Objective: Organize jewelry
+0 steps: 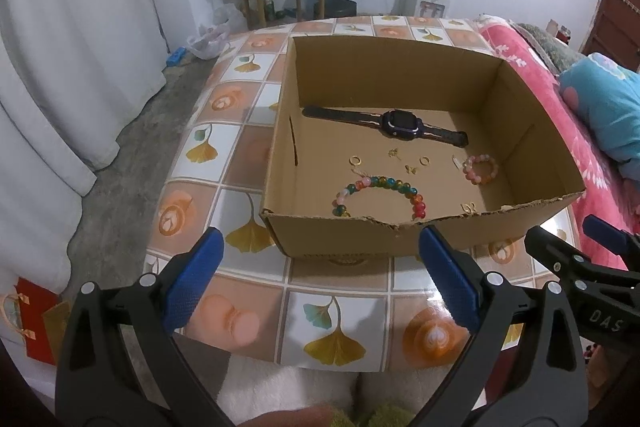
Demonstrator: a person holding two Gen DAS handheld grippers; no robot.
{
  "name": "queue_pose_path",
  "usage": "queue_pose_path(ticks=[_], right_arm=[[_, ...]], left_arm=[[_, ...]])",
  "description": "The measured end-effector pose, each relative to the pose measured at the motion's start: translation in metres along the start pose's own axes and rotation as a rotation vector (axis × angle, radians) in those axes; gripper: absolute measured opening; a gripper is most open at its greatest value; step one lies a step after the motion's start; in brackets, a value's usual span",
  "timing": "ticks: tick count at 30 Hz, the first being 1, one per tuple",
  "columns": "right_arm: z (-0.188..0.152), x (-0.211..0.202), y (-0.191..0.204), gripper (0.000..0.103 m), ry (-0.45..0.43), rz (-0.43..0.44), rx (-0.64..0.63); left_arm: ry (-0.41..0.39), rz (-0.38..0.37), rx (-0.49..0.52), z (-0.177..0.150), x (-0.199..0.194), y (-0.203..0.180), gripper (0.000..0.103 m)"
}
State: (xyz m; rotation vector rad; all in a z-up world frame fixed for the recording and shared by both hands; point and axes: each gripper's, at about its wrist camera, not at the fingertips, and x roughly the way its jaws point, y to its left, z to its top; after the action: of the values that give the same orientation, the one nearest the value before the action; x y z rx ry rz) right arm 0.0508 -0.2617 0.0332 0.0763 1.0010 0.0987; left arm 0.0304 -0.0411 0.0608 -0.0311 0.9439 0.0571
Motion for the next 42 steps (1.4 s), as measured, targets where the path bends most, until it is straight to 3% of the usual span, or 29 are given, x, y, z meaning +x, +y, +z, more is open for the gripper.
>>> queue_pose_path(ticks=[42], right_arm=[[0.0018,0.0018,-0.0048,0.096,0.005,0.002,-0.019]], left_arm=[[0.047,-0.009,-0.006,-0.0044,0.0093,-0.0027,0.095]])
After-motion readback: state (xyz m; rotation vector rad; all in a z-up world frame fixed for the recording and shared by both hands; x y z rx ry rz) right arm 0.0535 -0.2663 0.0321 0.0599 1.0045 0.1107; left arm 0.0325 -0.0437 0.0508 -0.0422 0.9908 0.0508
